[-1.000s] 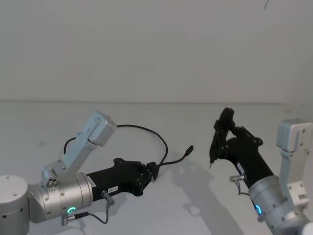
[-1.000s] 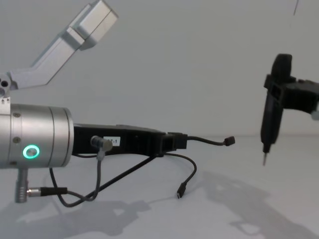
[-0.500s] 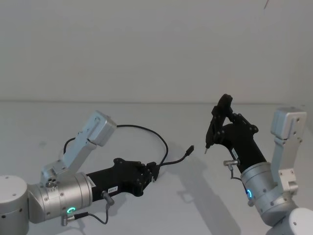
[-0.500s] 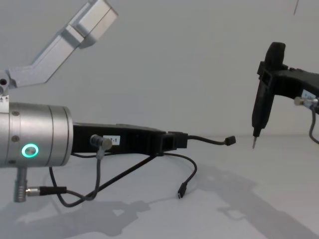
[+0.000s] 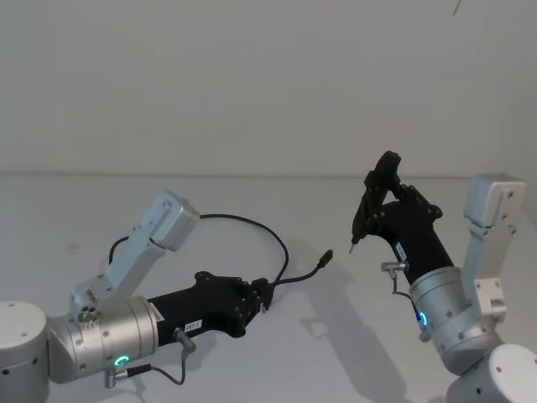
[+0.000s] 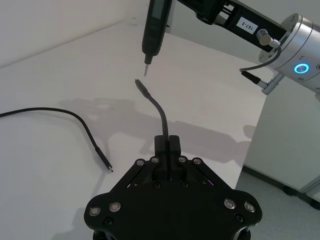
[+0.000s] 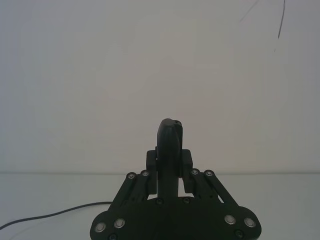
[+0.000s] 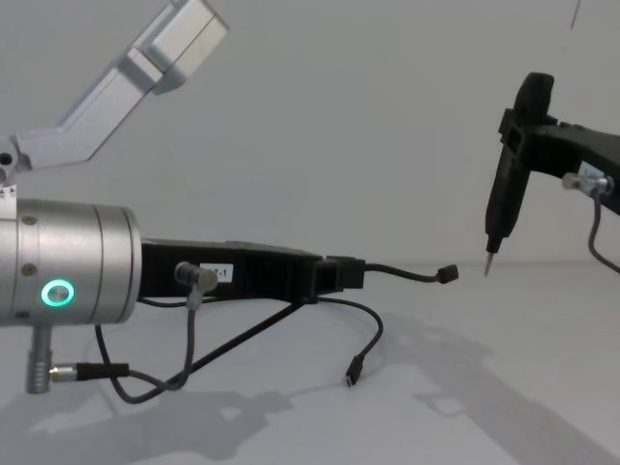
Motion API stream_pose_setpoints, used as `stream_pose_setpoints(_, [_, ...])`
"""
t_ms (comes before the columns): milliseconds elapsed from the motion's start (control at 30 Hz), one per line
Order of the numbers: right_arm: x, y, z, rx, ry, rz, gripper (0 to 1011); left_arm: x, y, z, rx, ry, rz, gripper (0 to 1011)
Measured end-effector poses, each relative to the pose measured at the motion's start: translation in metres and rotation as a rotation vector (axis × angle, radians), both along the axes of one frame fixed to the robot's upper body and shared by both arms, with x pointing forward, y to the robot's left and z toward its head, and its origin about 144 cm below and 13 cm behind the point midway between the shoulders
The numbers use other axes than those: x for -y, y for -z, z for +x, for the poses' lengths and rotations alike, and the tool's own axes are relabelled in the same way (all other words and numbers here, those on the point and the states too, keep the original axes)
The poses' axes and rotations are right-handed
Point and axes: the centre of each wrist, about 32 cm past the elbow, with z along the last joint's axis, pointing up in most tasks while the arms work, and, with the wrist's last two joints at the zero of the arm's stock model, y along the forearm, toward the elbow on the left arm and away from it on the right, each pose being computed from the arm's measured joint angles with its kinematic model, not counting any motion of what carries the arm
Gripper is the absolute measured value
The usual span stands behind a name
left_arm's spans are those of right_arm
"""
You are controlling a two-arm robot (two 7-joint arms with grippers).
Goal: Pick up the data cable with the one hand.
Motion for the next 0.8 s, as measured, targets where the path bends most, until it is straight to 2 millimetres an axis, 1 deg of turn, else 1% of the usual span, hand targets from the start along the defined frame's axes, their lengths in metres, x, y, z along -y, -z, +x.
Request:
stream_pose_setpoints(500, [-0.007,-0.004,-0.009,-0.032,-0.032,0.036,279,0.000,0.000,0.000,0.000,0.001,0.000,35])
stream_pose_setpoints(800, [-0.008,-0.004,-0.011,-0.031,-0.055,0.055,279,0.000,0.000,0.000,0.000,0.001,0.000,35])
